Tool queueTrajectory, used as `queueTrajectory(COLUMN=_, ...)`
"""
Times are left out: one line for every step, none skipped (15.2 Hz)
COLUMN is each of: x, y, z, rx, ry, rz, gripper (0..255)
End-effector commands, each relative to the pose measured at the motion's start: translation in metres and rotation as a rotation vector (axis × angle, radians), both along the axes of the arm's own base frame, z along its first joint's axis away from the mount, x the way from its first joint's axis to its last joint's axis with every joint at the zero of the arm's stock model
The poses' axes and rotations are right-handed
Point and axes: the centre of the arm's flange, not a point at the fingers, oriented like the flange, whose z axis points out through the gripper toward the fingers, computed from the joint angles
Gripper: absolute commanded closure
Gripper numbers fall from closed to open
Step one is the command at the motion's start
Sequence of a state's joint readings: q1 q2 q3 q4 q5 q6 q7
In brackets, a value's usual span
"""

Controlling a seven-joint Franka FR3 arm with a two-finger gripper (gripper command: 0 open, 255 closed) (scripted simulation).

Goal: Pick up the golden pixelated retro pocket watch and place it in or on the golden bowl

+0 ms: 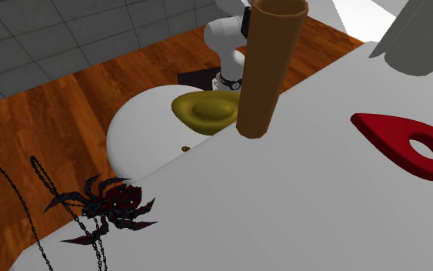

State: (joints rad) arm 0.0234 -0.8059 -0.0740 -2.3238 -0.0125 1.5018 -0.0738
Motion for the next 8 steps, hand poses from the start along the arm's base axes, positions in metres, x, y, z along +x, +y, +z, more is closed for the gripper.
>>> queueTrajectory(x=0.0, y=0.0, z=0.0, rx=0.0, ry=0.0, rz=0.0, gripper=0)
queueTrajectory(x=-0.002, y=-0.013, z=-0.007, rx=0.01, ry=-0.012, rz=0.016, gripper=0)
queueTrajectory(x=-0.003, y=-0.026, z=-0.014, rx=0.019, ry=-0.024, rz=0.033, gripper=0)
queueTrajectory(x=-0.005, y=-0.038, z=-0.021, rx=0.029, ry=-0.036, rz=0.049, gripper=0)
queueTrajectory(x=-0.006, y=-0.051, z=-0.028, rx=0.038, ry=-0.048, rz=0.066, gripper=0)
queueTrajectory(x=-0.006, y=-0.064, z=-0.035, rx=0.048, ry=-0.06, rz=0.082, gripper=0)
queueTrajectory(x=-0.007, y=-0.076, z=-0.043, rx=0.057, ry=-0.072, rz=0.099, gripper=0)
queueTrajectory(x=-0.007, y=-0.089, z=-0.05, rx=0.067, ry=-0.084, rz=0.115, gripper=0)
